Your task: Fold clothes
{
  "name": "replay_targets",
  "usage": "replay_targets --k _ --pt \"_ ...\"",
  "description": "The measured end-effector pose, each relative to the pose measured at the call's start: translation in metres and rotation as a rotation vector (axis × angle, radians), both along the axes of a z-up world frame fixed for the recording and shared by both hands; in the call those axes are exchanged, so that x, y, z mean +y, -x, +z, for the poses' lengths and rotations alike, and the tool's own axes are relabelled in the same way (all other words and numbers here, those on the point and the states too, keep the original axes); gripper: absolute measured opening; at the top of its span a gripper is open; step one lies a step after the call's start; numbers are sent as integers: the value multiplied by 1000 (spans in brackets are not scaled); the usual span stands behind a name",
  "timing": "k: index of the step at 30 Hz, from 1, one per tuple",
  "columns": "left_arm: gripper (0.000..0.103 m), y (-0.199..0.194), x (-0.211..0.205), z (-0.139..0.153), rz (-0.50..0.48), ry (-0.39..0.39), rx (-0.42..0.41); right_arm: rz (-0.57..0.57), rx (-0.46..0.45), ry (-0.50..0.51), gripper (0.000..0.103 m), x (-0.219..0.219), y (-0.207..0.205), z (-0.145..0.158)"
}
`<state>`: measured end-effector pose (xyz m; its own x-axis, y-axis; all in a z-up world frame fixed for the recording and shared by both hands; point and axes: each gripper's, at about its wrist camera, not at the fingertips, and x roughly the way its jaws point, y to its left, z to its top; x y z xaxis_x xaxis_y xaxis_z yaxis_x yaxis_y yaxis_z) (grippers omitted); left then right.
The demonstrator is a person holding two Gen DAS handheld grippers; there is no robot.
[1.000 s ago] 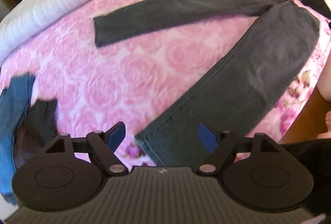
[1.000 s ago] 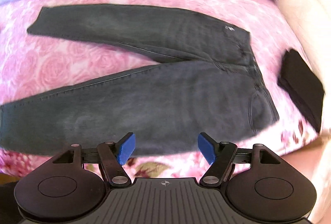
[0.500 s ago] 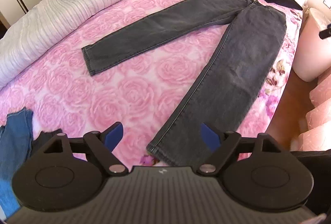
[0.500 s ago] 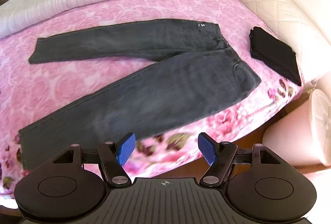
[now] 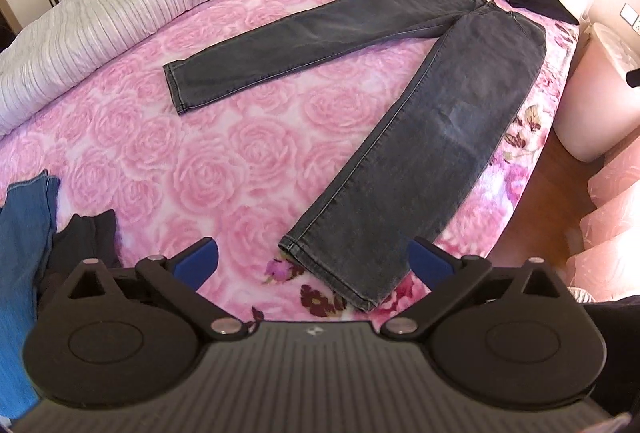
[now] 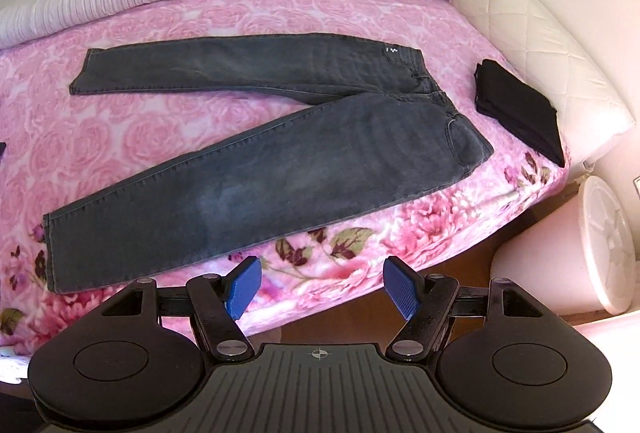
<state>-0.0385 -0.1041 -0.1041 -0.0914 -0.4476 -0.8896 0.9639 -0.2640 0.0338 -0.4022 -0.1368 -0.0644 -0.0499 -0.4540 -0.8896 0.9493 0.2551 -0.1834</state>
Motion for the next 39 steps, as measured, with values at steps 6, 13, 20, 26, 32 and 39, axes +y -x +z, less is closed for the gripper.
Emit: replay_targets --k 6,13,20,26,32,39 --pt "101 5 3 -2 -14 9 -28 5 5 -10 72 4 2 -1" --pt "101 17 -5 -3 -29 37 -49 30 36 -24 72 2 9 -1" --pt "100 48 -20 -12 -21 96 -82 54 48 -10 72 -22 38 -3" --pt "100 103 -51 -27 14 119 -122 176 121 64 72 -78 92 -20" --pt "95 186 -79 -51 64 63 -220 456 249 127 72 -151 171 -64" --pt "85 254 -52 -89 84 -47 -408 763 324 64 72 -217 253 -124"
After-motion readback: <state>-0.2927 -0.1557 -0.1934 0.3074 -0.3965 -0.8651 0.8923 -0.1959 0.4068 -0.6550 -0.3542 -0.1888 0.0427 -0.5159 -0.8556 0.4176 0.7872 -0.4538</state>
